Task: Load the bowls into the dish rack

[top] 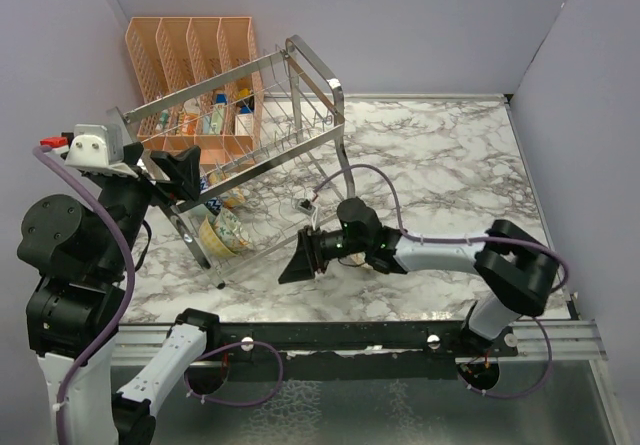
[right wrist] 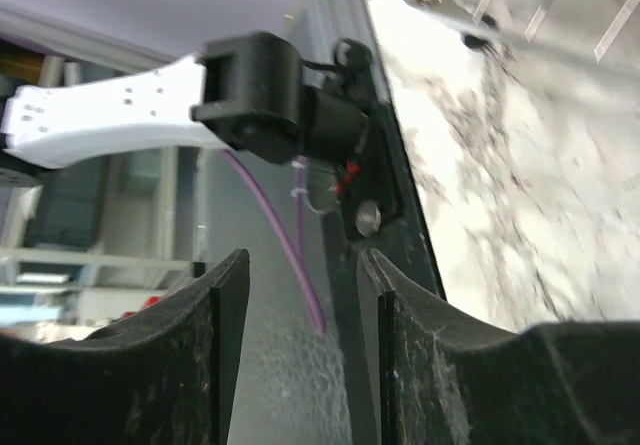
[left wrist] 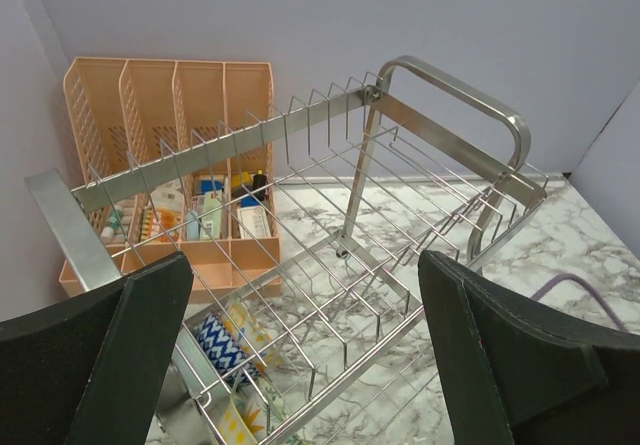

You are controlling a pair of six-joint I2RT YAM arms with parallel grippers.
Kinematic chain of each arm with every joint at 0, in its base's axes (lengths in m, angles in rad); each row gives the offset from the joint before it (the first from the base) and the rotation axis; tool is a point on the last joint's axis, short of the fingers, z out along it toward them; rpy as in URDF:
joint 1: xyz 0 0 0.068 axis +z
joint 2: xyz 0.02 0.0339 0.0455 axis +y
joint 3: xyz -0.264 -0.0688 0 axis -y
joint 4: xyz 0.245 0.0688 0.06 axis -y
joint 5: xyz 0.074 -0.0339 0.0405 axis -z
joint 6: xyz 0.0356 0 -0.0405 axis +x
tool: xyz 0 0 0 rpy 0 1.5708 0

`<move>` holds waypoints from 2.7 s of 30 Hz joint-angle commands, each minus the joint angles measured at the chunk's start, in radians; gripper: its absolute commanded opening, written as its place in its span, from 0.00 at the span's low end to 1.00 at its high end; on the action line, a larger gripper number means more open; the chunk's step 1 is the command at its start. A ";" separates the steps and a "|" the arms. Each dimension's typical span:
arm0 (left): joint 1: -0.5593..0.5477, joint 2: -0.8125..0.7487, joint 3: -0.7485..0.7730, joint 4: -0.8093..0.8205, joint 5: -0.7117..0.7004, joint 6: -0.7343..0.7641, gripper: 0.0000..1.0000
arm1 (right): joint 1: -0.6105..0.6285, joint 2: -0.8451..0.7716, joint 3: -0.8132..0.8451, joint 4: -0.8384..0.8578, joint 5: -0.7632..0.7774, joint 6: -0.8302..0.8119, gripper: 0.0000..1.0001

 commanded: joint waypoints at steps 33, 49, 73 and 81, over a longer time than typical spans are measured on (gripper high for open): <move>-0.003 -0.029 -0.058 0.001 -0.003 -0.015 0.99 | 0.084 -0.251 -0.058 -0.926 1.118 -0.371 0.38; -0.003 -0.029 -0.072 0.019 0.007 -0.025 0.99 | 0.084 -0.428 -0.002 -0.980 0.942 -0.429 0.01; -0.003 -0.025 -0.068 0.026 -0.004 -0.022 0.99 | 0.084 -0.178 0.217 -0.536 0.033 -0.353 0.01; -0.003 -0.014 -0.033 0.013 -0.008 -0.011 0.99 | 0.048 -0.008 0.348 -0.500 -0.119 -0.323 0.01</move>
